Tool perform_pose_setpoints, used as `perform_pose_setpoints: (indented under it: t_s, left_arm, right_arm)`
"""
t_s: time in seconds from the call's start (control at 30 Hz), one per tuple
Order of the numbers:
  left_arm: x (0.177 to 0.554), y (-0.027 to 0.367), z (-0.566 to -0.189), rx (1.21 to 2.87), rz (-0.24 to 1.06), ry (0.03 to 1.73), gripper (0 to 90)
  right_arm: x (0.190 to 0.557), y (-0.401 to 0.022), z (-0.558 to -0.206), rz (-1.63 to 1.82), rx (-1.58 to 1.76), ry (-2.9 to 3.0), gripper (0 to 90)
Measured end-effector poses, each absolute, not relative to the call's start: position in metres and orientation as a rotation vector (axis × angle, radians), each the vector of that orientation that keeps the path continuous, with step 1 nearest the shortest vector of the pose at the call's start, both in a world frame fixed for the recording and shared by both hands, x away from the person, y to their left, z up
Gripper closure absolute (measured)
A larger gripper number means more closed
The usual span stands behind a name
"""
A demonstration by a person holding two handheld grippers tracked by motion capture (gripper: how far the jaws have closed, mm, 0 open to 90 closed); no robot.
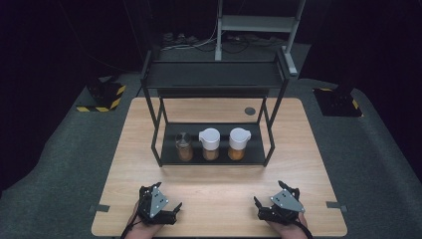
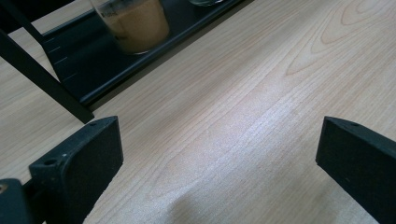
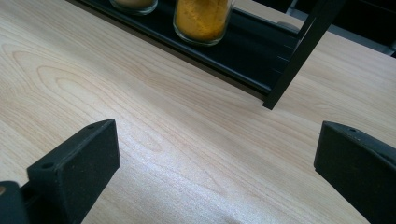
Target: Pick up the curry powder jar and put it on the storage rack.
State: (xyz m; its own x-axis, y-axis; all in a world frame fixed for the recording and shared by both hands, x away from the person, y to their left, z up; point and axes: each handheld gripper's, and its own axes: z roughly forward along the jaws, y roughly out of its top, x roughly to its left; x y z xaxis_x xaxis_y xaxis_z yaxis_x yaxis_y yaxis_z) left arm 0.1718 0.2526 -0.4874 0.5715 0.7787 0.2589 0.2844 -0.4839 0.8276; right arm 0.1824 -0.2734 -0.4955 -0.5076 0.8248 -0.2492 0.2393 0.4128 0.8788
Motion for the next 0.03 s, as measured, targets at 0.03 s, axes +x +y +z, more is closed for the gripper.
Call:
perform_pose_setpoints:
  t_s: [0.03]
  left_arm:
    - [0.1718,0.2526,-0.4874,2.036,0.82,0.848,0.9]
  right_arm:
    - [0.1821,-0.2722,-0.4953,1.065,0.904,1.972,0.0]
